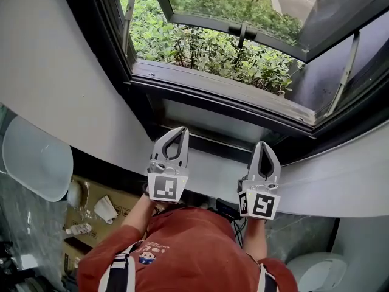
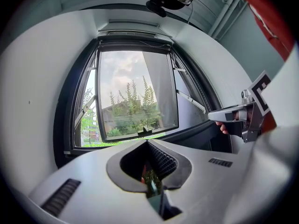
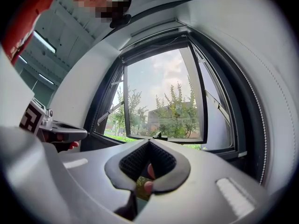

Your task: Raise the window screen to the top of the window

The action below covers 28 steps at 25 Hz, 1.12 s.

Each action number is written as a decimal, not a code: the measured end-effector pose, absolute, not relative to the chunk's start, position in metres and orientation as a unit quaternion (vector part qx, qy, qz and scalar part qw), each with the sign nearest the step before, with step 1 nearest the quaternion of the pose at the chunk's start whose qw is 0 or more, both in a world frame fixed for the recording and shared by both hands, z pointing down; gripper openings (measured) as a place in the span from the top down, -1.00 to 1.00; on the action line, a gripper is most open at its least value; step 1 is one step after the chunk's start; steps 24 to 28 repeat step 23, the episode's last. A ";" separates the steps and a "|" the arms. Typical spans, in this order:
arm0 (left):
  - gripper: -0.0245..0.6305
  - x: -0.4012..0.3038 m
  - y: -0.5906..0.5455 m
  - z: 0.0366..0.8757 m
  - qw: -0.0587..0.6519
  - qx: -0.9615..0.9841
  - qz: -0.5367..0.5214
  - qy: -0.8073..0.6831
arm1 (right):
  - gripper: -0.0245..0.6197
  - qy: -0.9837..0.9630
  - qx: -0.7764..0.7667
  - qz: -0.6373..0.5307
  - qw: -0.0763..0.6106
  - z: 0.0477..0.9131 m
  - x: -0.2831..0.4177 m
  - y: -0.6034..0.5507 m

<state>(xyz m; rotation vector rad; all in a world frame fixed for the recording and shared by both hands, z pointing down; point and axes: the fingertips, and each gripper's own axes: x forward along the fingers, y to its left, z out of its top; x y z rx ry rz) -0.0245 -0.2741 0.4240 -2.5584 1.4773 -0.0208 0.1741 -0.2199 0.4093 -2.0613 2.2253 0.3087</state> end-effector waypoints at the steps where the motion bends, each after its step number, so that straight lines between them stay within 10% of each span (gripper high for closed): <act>1: 0.91 -0.024 -0.274 0.424 0.093 -0.862 -0.006 0.498 | 0.90 0.729 -0.676 0.101 0.045 0.409 0.174 -0.220; 28: 0.91 -0.020 -0.276 0.421 0.095 -0.866 0.002 0.492 | 0.90 0.728 -0.677 0.105 0.035 0.411 0.173 -0.224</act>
